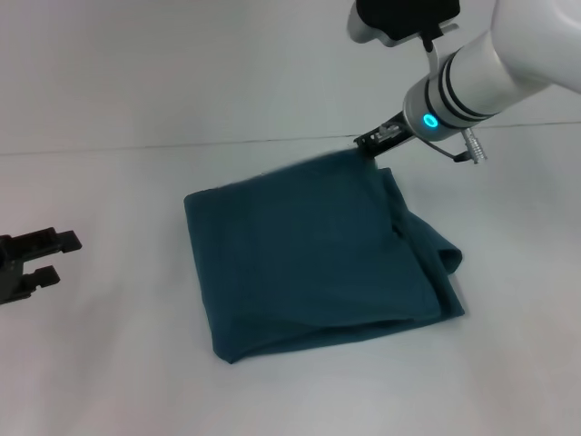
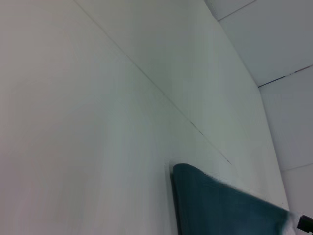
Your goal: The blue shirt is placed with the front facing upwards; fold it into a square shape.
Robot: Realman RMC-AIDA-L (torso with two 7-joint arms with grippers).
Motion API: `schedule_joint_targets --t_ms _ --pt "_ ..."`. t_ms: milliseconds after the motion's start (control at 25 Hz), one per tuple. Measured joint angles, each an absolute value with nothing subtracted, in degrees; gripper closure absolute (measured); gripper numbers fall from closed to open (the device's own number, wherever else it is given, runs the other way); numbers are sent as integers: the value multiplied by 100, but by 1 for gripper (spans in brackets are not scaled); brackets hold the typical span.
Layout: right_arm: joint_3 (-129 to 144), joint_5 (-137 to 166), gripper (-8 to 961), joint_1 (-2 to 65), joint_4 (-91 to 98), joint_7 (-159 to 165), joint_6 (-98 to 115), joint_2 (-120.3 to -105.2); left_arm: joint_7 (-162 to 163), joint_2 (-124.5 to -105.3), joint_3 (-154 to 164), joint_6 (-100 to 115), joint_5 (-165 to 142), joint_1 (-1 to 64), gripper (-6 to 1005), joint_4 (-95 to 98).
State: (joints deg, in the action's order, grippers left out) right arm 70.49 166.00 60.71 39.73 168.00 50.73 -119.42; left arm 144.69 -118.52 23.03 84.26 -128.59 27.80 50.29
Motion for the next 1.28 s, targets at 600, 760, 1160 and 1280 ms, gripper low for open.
schedule_joint_targets --t_ms 600,760,1160,1280 --pt "6031 16182 524 5858 4161 16651 5774 -11702 14466 -11848 2283 8453 -12858 2727 240 5059" --pt "5633 14721 486 5501 4493 15748 6656 -11619 14479 -11821 2261 8464 -12858 2724 240 5085" --pt "5206 12864 433 4785 4660 15244 8320 -11319 14469 -11769 2159 8625 -12858 2772 239 5200" --pt "5016 12762 432 4666 4659 15084 8495 -11281 14296 -11749 2217 8962 -12860 2848 239 5170"
